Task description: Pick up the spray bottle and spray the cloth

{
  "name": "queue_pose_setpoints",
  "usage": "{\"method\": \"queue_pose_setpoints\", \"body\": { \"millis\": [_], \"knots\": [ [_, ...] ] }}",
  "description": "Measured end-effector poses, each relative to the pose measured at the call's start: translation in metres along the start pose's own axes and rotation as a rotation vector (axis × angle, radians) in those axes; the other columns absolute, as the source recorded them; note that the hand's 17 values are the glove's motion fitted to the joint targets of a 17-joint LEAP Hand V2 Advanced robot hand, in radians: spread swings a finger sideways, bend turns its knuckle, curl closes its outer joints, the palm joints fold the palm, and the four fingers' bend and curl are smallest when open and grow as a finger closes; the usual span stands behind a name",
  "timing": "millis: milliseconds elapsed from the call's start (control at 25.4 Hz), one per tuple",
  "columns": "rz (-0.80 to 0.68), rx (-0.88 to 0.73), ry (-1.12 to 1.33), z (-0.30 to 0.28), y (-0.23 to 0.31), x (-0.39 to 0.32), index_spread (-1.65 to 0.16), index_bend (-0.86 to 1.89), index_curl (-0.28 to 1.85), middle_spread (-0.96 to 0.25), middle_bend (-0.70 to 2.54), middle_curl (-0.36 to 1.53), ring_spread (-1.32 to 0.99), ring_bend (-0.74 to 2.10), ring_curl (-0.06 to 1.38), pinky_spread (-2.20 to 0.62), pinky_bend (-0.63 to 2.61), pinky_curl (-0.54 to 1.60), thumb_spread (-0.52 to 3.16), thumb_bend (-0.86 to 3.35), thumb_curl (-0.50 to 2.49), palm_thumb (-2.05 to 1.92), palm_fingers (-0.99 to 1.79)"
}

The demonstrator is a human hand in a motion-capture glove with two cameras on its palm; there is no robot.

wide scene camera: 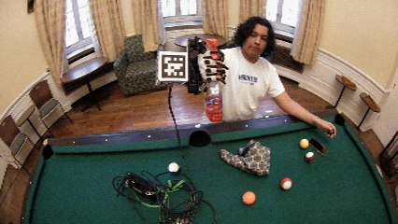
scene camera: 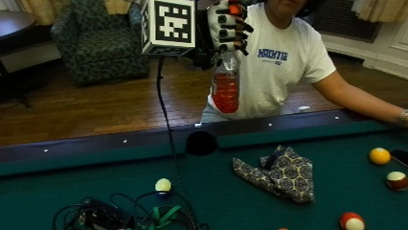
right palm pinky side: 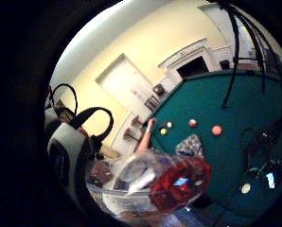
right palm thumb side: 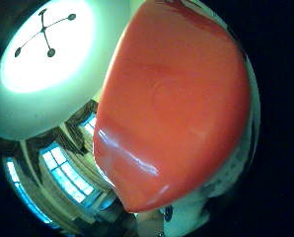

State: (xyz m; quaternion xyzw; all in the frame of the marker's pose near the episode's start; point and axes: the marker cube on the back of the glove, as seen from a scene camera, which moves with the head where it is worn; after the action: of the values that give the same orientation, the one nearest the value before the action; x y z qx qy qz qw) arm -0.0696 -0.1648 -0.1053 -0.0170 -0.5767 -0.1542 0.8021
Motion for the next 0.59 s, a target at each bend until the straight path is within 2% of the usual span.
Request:
{"method": "queue_pose_setpoints", "body": {
  "millis": [118, 236, 590],
  "knots": [
    [0.012, -0.05, -0.016, 0.005, -0.014, 0.004, -0.24, 0.37, 0.58, -0.21, 0.66, 0.57, -0.22, 0.79, 0.49, -0.32, 0.44, 0.41, 0.38, -0.03, 0.77, 0.92, 1.38],
    [0.084, -0.105, -0.032, 0.014, -0.023, 0.021, -0.25, 0.37, 0.59, -0.21, 0.66, 0.57, -0.23, 0.79, 0.49, -0.32, 0.45, 0.41, 0.38, -0.03, 0.78, 0.92, 1.37],
    [0.458, -0.378, -0.036, 0.073, -0.01, 0.106, -0.25, 0.36, 0.6, -0.21, 0.66, 0.57, -0.23, 0.79, 0.49, -0.32, 0.45, 0.41, 0.38, -0.03, 0.8, 0.92, 1.37]
  ]
}}
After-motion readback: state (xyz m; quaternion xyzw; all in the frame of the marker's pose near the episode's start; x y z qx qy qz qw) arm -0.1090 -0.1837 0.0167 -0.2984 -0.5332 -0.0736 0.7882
